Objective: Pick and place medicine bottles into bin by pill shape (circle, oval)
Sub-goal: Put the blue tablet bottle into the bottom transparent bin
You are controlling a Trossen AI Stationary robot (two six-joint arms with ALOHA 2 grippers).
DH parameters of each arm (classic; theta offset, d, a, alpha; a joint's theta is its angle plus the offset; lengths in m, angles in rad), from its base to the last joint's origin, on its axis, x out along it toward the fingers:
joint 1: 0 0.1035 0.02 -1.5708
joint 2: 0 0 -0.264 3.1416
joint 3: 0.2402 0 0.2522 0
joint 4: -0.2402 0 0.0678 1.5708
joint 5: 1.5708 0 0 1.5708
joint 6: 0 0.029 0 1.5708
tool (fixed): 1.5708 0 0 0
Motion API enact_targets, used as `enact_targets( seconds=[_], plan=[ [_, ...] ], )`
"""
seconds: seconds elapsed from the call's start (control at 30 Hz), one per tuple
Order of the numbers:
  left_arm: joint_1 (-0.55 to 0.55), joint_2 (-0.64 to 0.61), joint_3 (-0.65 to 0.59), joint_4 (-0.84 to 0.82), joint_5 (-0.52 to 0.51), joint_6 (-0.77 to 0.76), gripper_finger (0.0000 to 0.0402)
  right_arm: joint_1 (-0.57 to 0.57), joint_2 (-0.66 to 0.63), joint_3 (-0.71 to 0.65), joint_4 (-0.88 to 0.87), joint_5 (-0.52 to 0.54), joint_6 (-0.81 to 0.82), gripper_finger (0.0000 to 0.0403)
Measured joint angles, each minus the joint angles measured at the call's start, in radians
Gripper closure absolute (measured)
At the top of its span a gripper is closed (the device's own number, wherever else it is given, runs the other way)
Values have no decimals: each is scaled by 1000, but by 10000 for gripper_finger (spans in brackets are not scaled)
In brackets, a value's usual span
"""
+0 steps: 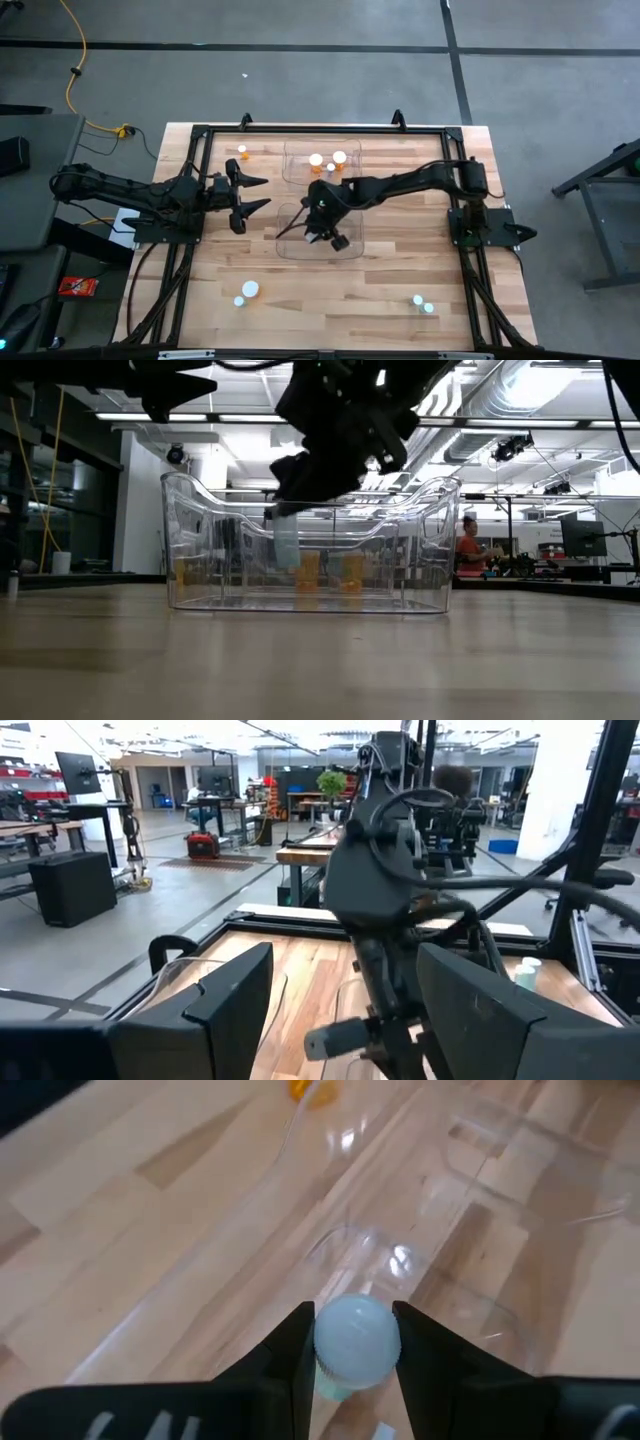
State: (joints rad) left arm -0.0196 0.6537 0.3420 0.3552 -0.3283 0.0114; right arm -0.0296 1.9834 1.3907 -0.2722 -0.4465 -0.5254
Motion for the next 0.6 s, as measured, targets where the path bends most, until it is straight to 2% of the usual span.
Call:
enact_targets(
  seconds=[0.47, 0.6],
  plan=[
    [0, 5, 0, 0, 0, 0, 163, 18, 16, -1, -5, 63, -33, 308],
    [0, 5, 0, 0, 0, 0, 163, 30, 16, -1, -6, 63, -33, 294]
  ],
)
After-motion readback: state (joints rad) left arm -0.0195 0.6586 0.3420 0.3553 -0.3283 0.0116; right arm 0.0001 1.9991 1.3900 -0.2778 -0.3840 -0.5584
